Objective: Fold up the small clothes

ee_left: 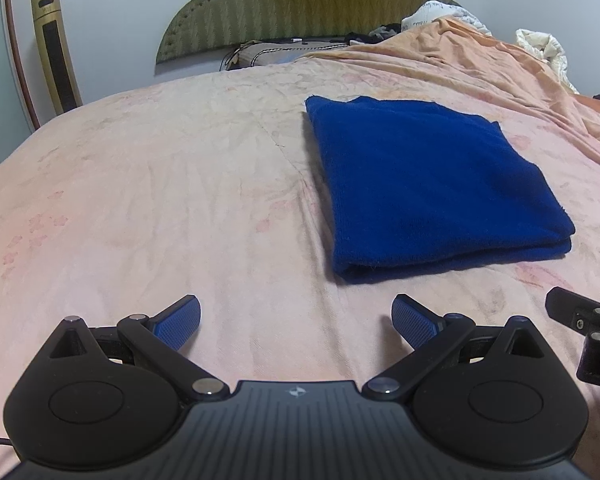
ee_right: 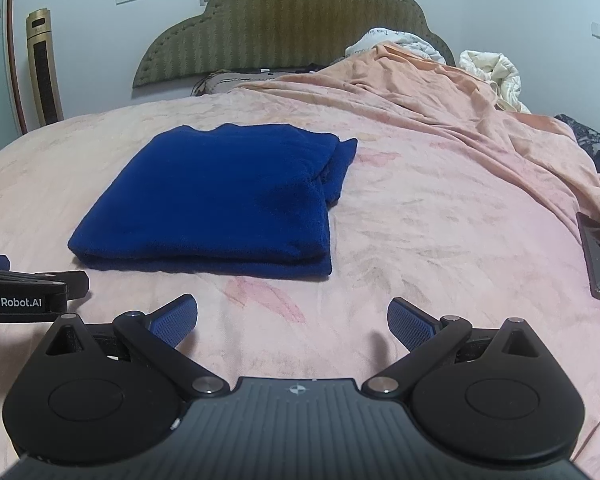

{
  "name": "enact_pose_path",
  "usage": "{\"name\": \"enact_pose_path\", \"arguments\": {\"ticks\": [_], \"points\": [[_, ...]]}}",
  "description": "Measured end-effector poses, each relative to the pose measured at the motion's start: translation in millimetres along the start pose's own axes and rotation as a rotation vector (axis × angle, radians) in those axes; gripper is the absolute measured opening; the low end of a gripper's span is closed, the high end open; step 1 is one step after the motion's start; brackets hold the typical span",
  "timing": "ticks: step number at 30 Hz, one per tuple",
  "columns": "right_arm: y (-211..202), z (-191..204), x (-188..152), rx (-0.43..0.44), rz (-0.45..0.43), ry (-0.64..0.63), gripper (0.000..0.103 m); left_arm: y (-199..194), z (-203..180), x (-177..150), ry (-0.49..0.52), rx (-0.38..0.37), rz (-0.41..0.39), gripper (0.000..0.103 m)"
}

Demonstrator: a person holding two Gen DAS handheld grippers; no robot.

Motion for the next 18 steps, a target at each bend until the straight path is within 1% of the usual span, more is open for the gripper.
{"name": "enact_pose_path", "arguments": {"ticks": [8, 18], "points": [[-3.0, -4.7, 1.7, -0.008, -0.014, 0.008, 0.103, -1.4, 0.6, -0.1, -0.004, 0.012, 0.003, 0.103], [-4.7, -3.4, 1.5, 0.003, -0.019, 0.005, 0.103, -0.8, -0.8, 0.0, 0.0, 0.021, 0.014, 0.103]]}}
Point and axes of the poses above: each gripper's, at about its wrist camera, not at the fingertips, and y roughly the way its jaws point, z to its left, x to its top, the point moved 6 cm from there along y, roughly the way its jaws point, and after that the axes turned 6 degrees about y, right-handed, at the moved point
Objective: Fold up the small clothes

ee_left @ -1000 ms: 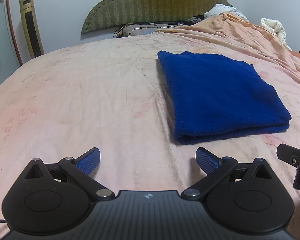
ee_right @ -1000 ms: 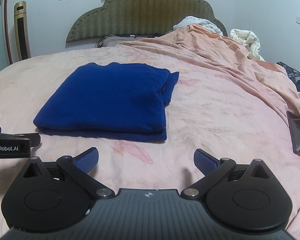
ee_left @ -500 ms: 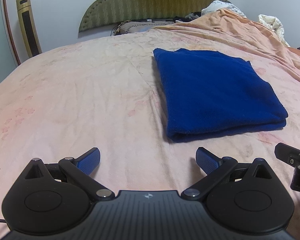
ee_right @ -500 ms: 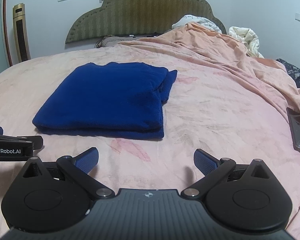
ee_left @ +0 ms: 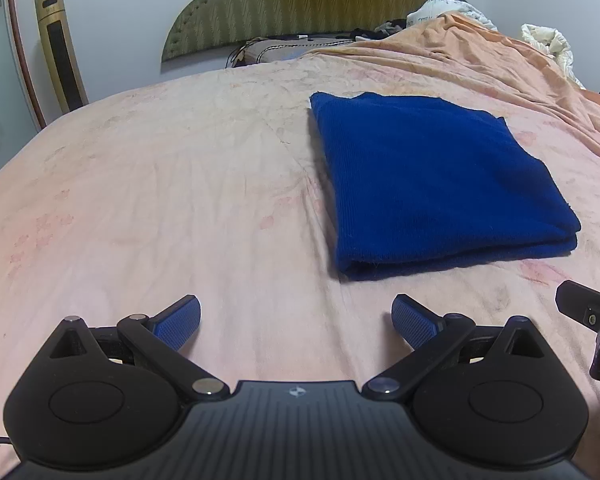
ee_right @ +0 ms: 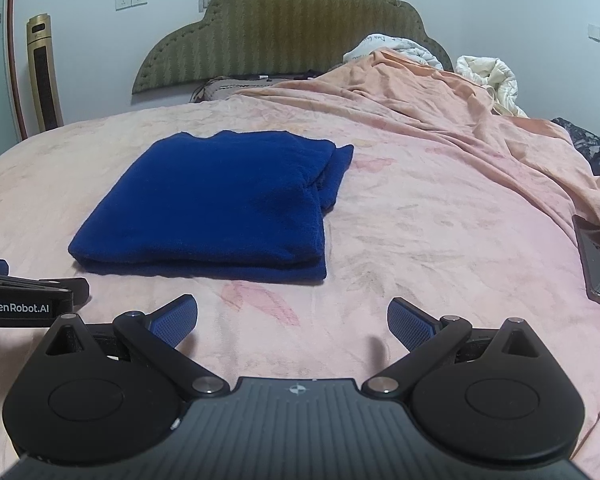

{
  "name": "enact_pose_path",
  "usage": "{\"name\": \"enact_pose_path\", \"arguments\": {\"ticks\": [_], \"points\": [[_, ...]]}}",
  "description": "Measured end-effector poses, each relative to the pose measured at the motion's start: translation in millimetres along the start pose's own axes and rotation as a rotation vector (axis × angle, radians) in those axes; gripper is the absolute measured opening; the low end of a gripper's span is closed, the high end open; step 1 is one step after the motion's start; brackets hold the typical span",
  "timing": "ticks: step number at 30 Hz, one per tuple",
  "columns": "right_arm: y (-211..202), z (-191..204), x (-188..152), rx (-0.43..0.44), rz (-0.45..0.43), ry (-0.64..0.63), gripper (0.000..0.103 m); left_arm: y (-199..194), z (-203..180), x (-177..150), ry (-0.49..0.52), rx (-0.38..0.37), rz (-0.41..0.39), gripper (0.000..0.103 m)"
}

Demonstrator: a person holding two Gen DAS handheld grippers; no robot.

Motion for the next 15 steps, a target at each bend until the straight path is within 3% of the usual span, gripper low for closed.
{"name": "enact_pose_path", "arguments": {"ticks": [15], "points": [[-2, 0, 0, 0.031, -0.004, 0.023, 0.103, -2, -11, 2, 0.044, 0.008, -0.005, 0.103]]}}
Point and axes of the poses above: each gripper's, at about its wrist camera, not at the fingertips, and y roughly the way its jaws point, z to its left, x to its top, the point moved 6 cm from there along y, roughly the way its jaws point, and after that the axes turned 6 degrees about y, right-handed, at the moved point
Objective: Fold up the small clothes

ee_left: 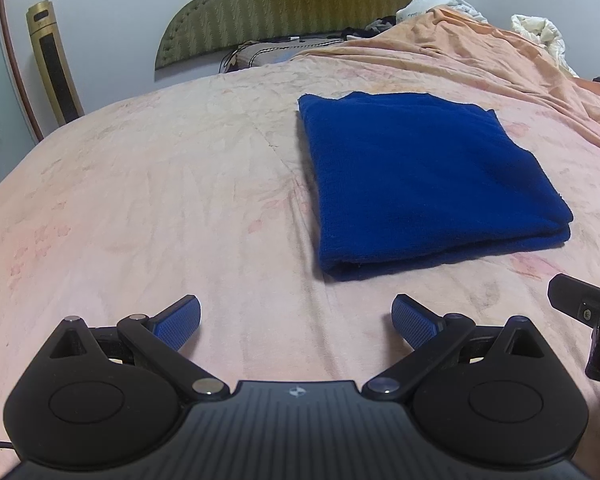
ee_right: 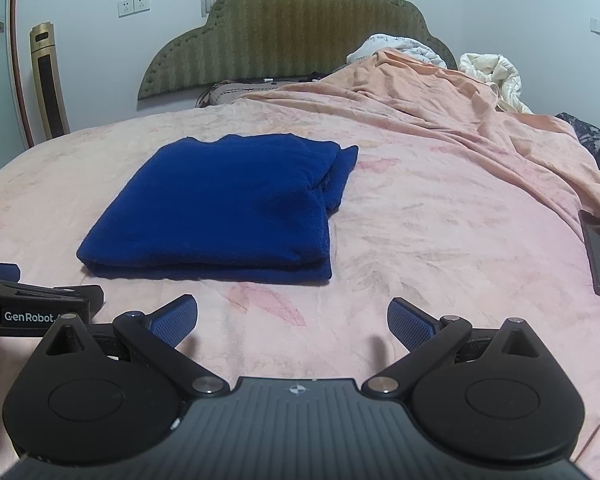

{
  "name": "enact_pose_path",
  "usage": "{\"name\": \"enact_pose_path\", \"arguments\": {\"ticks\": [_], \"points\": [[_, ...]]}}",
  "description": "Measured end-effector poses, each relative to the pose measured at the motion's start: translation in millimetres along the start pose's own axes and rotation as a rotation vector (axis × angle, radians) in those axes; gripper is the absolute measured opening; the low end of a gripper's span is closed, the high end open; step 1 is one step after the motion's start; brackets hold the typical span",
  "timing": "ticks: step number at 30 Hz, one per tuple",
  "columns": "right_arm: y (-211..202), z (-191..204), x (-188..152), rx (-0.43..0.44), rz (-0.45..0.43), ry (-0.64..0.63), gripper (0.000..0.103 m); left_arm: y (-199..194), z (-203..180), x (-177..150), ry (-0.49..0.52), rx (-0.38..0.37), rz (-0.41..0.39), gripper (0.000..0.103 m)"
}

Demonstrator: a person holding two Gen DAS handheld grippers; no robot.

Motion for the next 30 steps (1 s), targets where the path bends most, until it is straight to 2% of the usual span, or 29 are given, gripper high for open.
{"name": "enact_pose_path", "arguments": {"ticks": [30], "points": [[0.9, 3.3, 0.0, 0.017, 0.002, -0.006, 0.103, -0.7, 4.9, -2.0, -0.001, 0.024, 0.018, 0.103]]}}
Point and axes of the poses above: each gripper's, at about its wrist camera, not at the fingertips, and y roughly the way its jaws point, z to its left, x to its top, the point moved 6 cm from there along y, roughly the way its jaws point, and after that the axes turned 6 degrees about y, right-handed, at the moved point
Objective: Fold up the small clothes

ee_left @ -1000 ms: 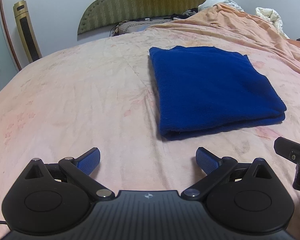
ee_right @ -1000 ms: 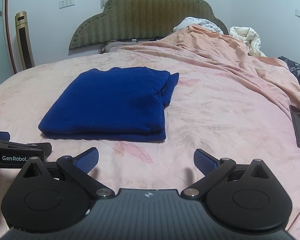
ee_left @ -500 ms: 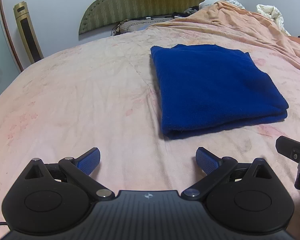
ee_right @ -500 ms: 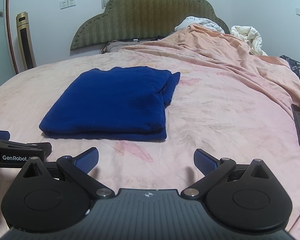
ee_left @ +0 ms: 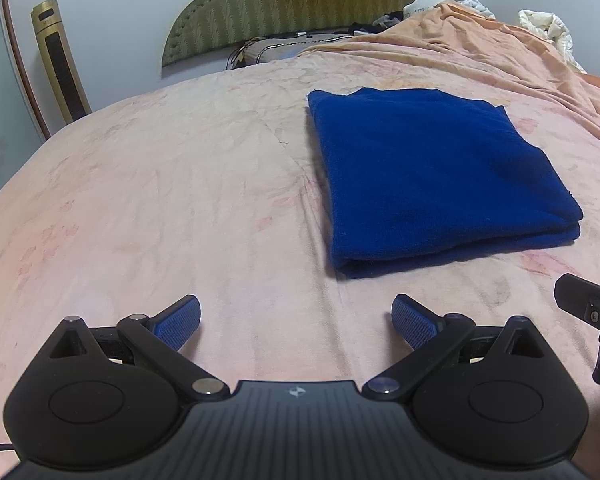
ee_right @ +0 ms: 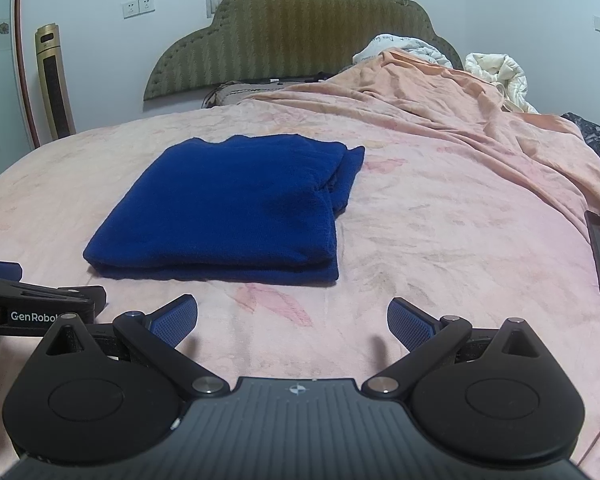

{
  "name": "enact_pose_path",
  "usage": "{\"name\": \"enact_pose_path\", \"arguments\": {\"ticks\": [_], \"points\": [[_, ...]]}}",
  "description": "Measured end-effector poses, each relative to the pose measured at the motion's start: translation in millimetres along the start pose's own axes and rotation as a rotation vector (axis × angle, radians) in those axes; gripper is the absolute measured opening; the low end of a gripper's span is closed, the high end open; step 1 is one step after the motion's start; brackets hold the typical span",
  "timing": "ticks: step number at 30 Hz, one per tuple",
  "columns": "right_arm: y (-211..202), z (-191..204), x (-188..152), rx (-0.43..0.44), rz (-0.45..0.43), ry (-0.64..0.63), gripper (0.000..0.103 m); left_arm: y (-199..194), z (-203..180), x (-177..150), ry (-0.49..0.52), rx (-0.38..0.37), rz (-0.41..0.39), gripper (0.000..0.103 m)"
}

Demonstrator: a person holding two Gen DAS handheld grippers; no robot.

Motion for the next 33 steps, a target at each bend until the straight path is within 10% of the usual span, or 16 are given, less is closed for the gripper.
{"name": "enact_pose_path", "arguments": {"ticks": [33], "points": [[-2.2, 7.1, -1.4, 0.022, 0.004, -0.011, 0.103, 1.1, 6.3, -3.7, -0.028, -0.002, 0.015, 0.103]]}}
Point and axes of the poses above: each gripper's, at about its wrist camera, not at the fingertips, and y roughly the way its jaws point, z to its left, x to its top, the point moved 6 cm from there along y, roughly the way its jaws point, and after that the axes turned 6 degrees about y, right-handed, at the moved point
